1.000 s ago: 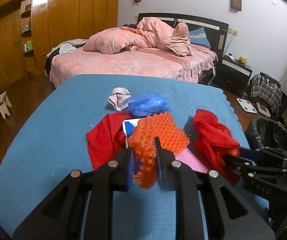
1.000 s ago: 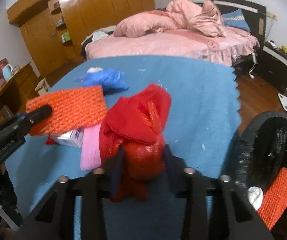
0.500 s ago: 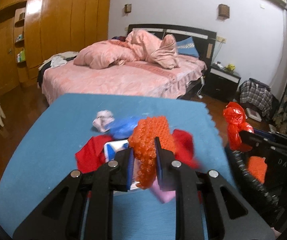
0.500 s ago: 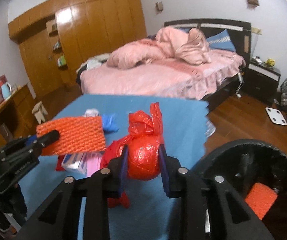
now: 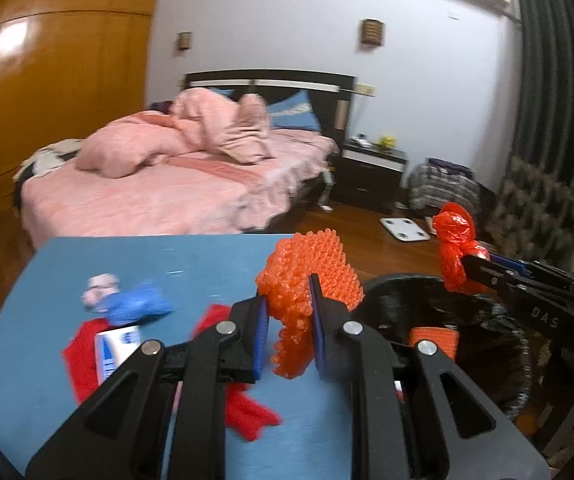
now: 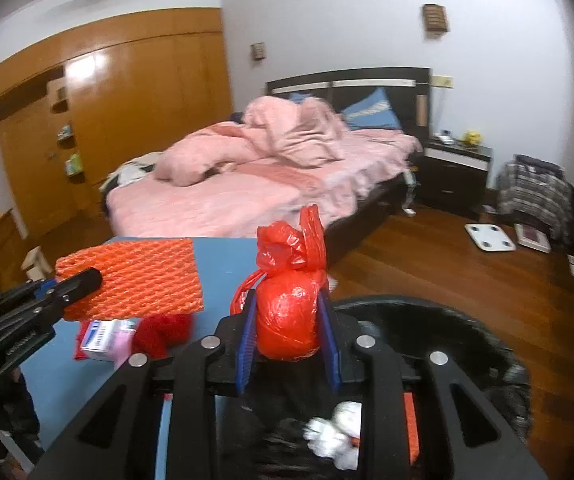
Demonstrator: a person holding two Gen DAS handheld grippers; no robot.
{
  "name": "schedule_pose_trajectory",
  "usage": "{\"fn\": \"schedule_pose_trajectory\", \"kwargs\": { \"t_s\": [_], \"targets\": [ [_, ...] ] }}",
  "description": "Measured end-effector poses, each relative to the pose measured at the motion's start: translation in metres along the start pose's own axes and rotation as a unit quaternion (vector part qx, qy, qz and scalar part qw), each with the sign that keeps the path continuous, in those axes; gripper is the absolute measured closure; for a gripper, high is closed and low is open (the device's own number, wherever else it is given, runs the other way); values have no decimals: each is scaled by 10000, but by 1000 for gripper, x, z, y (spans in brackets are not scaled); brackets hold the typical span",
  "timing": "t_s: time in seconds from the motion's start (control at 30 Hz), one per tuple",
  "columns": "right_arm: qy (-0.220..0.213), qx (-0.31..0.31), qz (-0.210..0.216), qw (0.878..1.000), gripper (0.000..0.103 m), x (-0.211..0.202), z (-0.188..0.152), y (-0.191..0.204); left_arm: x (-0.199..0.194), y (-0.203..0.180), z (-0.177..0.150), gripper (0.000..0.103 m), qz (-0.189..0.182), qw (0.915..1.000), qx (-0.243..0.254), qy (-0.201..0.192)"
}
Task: Collect trash
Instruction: 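Carry the orange net and red bag over the bin and open both tools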
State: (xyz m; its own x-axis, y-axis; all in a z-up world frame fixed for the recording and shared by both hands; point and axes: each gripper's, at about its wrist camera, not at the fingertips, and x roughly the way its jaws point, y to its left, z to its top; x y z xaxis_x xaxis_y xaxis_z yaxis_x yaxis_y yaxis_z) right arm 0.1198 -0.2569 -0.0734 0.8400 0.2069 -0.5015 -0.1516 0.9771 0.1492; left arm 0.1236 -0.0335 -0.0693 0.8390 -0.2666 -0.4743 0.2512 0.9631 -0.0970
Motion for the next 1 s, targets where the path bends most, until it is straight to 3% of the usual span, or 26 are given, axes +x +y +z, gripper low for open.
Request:
{"fn": "schedule_pose_trajectory", "kwargs": {
  "t_s": [0.2, 0.47, 0.53, 0.6, 0.8, 0.93, 1.0],
  "targets": [
    [74, 244, -545, 9982, 74, -15, -13, -49, 25, -52, 0, 85, -532, 9981, 264, 130],
    [194, 569, -962, 9935, 73, -25, -31, -96, 69, -107, -10, 85, -1060, 9920, 524, 436],
    [272, 625, -1028, 9924, 69, -25, -35, -104, 79, -114, -12, 81, -1175, 9900, 569, 539],
    [340, 728, -1122, 9904, 67, -24, -41, -113, 86, -116, -15, 71, -1247, 9884, 589, 639],
    [390, 818, -1269, 9878, 35, -27, -49, -124, 92, -110, -34, 49, -1194, 9864, 687, 900],
    [330, 787, -1270, 9882, 14, -26, -49, -120, 82, -98, -38, 36, -1002, 9889, 710, 838],
    [262, 734, -1228, 9894, 9, -26, -46, -113, 72, -89, -39, 27, -855, 9911, 699, 740]
  ]
}}
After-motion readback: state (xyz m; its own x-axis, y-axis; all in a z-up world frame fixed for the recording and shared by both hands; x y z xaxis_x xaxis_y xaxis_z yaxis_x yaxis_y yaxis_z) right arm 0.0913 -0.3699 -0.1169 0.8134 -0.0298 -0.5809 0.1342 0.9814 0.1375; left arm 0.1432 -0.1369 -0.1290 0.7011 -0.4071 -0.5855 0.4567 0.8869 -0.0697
